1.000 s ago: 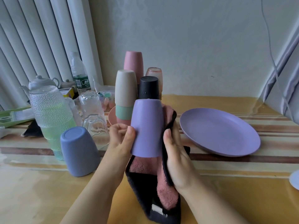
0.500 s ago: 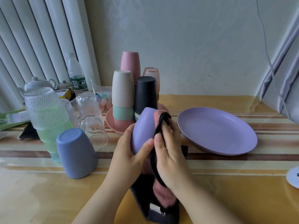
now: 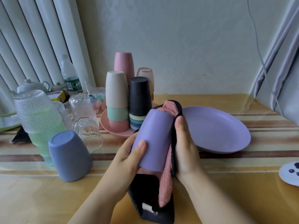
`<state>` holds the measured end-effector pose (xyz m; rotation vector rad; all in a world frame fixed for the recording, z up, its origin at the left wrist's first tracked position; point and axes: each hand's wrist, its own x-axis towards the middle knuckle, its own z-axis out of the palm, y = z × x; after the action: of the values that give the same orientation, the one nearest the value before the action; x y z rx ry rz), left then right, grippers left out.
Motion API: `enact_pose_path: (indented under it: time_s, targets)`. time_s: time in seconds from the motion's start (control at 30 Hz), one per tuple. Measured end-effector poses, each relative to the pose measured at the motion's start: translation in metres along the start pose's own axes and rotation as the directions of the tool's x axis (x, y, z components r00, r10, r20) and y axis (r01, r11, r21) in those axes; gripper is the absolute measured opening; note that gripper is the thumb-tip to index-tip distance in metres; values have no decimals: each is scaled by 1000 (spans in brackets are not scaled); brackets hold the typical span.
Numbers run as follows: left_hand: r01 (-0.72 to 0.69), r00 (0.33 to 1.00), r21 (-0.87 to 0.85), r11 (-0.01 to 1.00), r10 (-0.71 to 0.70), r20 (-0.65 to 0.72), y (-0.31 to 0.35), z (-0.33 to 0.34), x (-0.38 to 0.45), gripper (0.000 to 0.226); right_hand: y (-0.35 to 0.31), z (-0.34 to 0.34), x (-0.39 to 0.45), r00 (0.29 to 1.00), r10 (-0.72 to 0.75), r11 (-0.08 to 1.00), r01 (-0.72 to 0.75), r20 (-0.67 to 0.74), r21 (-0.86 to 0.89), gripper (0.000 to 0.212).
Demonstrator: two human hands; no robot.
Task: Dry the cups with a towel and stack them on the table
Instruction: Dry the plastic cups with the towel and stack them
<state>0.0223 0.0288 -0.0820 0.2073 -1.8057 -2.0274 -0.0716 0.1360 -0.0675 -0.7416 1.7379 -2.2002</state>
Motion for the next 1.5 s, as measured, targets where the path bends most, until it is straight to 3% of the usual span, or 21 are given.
enact_pose_path:
  time_s: [0.1,0.27,0.37,0.5,0.63,0.73,0.87,0.97,1.07,1.17,1.3,1.37,1.43,1.5]
  targets:
    - [57,998,-188,981,-63,-30,1,0,4,31,6,10,-5,994,-12,1000,12,112,-1,80]
    - [71,987,-321,944,-113,-114,2,-10,13,66,10,22,-12,978,-47,996,62,205,-67,41]
    - [-32,967,-82,996,11,-253,-3,-13,17,59,5,20,-12,980,-52,994,69,192,-84,34]
    - [-149,897,178,973,209,-390,-1,-6,13,39,8,17,-9,983,-105,979,129,153,-158,31]
    - [-55,923,269,962,152,-354,-4,-6,14,48,23,30,-9,952,-229,913,283,204,-293,46]
    - [-19,948,306,952,115,-298,-5,-8,14,57,31,33,-9,947,-251,871,311,202,-380,56]
    - [-31,986,343,939,84,-142,-3,-9,11,47,19,25,-5,955,-267,898,294,126,-326,46]
    - [-34,999,408,912,38,-2,-1,-5,5,59,3,9,0,983,-180,954,170,-21,-248,27]
    - [20,999,258,966,-32,43,6,-1,1,37,3,0,3,998,-4,996,-1,-60,-85,30]
    - [89,996,27,996,-89,24,9,-1,0,30,4,4,0,995,100,987,-100,7,126,39]
    - [109,994,-231,967,-106,26,10,-3,5,41,11,13,-9,988,84,992,-96,126,87,47]
    - [111,994,-314,943,-104,39,11,-8,7,41,13,19,-12,982,65,998,-67,175,5,60]
    - [99,994,-316,944,-106,-2,12,-13,10,48,15,20,-13,985,31,999,-24,172,-46,54]
    - [18,985,-184,983,-48,-165,8,-16,13,50,11,18,-11,989,13,999,-7,148,-37,38]
